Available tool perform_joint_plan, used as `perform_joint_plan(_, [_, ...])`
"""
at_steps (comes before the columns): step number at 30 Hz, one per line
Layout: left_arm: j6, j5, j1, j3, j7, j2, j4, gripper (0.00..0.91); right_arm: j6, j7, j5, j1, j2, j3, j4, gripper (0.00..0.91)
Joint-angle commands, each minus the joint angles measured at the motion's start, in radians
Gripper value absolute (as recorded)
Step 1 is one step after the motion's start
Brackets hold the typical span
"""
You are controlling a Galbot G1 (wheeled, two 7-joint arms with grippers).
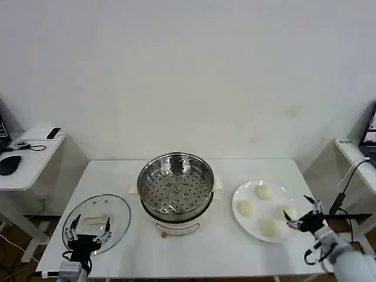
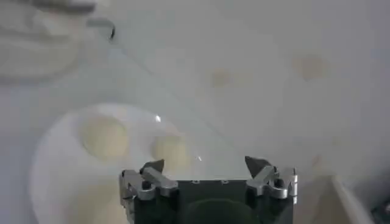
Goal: Take steamed baozi put them in steamer then cover it.
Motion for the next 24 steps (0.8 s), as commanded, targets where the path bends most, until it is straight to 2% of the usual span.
perform_joint_plan(1, [0.014, 0.061, -0.018, -0.005, 0.013, 0.009, -0.020, 0.907, -0.052, -0.356, -0.144, 0.234, -0.349, -0.073, -0.209, 0.907])
perform_joint_plan(3, [0.016, 0.067, -0.023, -0.006, 0.014, 0.013, -0.026, 0.907, -0.032, -0.421, -0.139, 0.300, -0.405, -0.171, -0.253, 0.907])
perform_joint_plan(7, [0.019, 0.072, -0.025, -0.008, 0.019, 0.020, -0.037, 0.907, 0.021, -0.501, -0.122, 0.526, -0.470, -0.405, -0.347, 0.907])
perform_joint_plan(11, [0.020, 0.076, -0.026, -0.010, 0.022, 0.022, -0.043, 0.907, 0.079, -0.560, -0.092, 0.808, -0.482, -0.698, -0.449, 0.907])
perform_joint_plan(12, [0.021, 0.076, -0.027, -0.010, 0.023, 0.022, -0.044, 0.907, 0.081, -0.562, -0.092, 0.830, -0.481, -0.719, -0.457, 0.907])
perform_joint_plan(15, [0.023, 0.077, -0.032, -0.013, 0.024, 0.024, -0.047, 0.907, 0.122, -0.642, -0.053, 1.024, -0.457, -0.972, -0.537, 0.907])
perform_joint_plan(16, [0.022, 0.077, -0.033, -0.014, 0.026, 0.024, -0.047, 0.907, 0.127, -0.658, -0.037, 1.069, -0.447, -1.027, -0.559, 0.907])
perform_joint_plan(19, [0.025, 0.079, -0.042, -0.014, 0.028, 0.027, -0.042, 0.907, 0.122, -0.664, -0.025, 1.171, -0.403, -1.142, -0.612, 0.907])
perform_joint_plan(24, [0.026, 0.085, -0.058, -0.012, 0.033, 0.030, -0.035, 0.907, 0.132, -0.685, -0.017, 1.307, -0.311, -1.274, -0.709, 0.907])
